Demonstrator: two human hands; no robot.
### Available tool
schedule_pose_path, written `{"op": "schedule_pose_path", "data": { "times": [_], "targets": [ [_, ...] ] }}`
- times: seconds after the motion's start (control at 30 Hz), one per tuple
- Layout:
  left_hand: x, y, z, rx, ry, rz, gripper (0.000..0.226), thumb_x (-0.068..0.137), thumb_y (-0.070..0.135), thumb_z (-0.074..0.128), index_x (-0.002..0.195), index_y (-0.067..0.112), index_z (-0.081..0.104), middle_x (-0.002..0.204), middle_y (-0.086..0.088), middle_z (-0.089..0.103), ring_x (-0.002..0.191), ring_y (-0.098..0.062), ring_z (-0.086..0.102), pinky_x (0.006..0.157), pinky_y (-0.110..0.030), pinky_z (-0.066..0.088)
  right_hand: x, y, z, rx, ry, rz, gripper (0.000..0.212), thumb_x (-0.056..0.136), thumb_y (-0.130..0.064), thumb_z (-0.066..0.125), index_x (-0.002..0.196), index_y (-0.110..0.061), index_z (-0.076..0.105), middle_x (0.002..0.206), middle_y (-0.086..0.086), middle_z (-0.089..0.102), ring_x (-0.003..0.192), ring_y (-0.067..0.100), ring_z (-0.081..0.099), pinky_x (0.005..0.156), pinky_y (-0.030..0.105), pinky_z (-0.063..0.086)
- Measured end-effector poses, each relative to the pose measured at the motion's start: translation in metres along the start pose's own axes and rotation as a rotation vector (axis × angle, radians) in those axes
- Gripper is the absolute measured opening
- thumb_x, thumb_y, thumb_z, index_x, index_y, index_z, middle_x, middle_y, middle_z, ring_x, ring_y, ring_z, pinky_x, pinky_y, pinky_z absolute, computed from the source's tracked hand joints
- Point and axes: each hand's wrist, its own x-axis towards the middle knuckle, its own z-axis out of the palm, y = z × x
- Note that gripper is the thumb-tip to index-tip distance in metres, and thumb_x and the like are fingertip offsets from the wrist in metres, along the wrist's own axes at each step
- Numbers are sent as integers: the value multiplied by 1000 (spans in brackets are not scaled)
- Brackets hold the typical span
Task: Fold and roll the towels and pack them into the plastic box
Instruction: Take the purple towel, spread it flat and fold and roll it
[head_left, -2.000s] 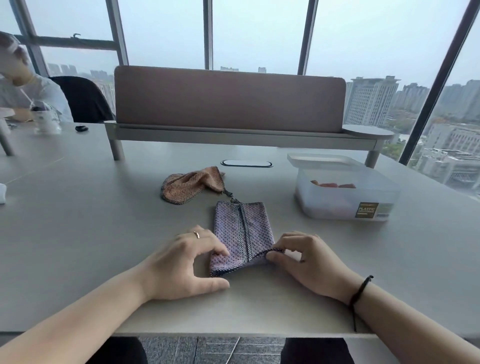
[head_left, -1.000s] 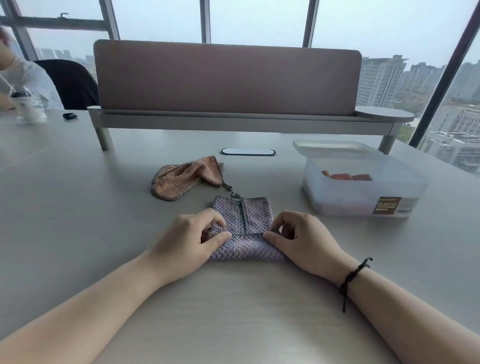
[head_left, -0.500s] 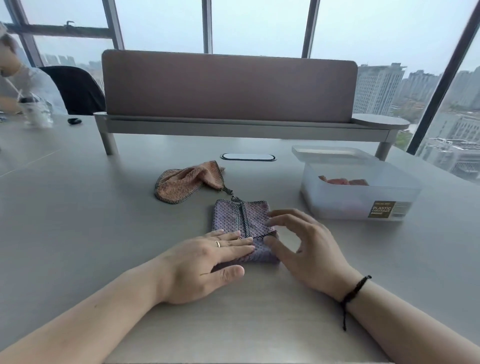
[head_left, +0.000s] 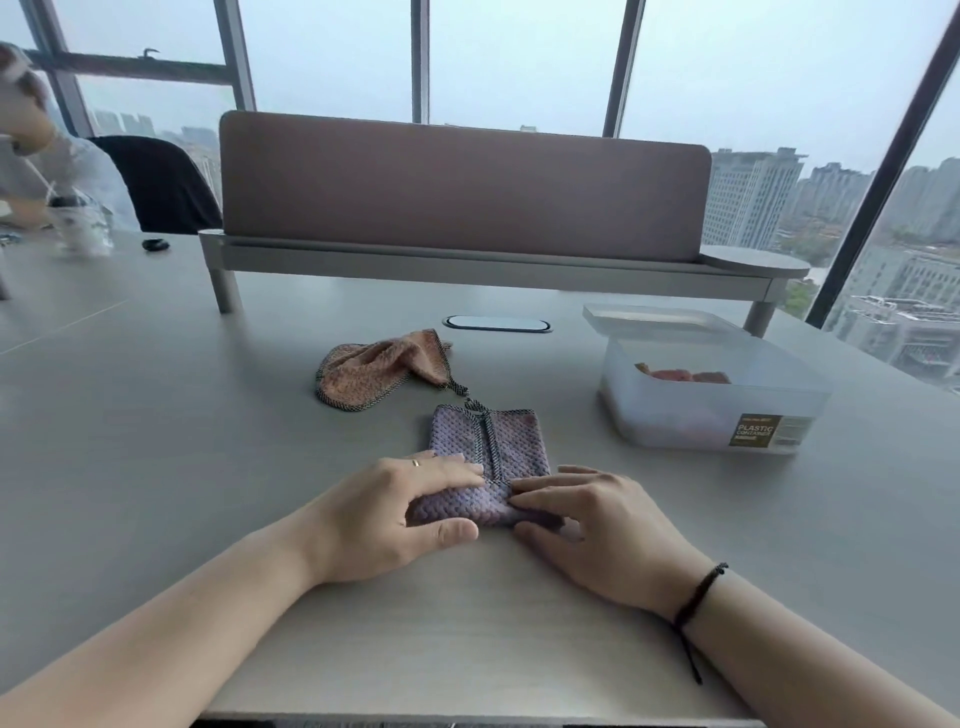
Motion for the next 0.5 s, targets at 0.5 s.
{"op": "schedule_pose_path", "data": {
  "times": [0.5],
  "targets": [
    [2,-4,2,1,284,-63,6,90,26,65,94,28,69,75,7,69,61,-15,62,57,-27,49,8,8,-1,61,15,70,42,72,-58,70,104,-31,71,93,-14,71,89,6,64,84,26,50]
  ]
}}
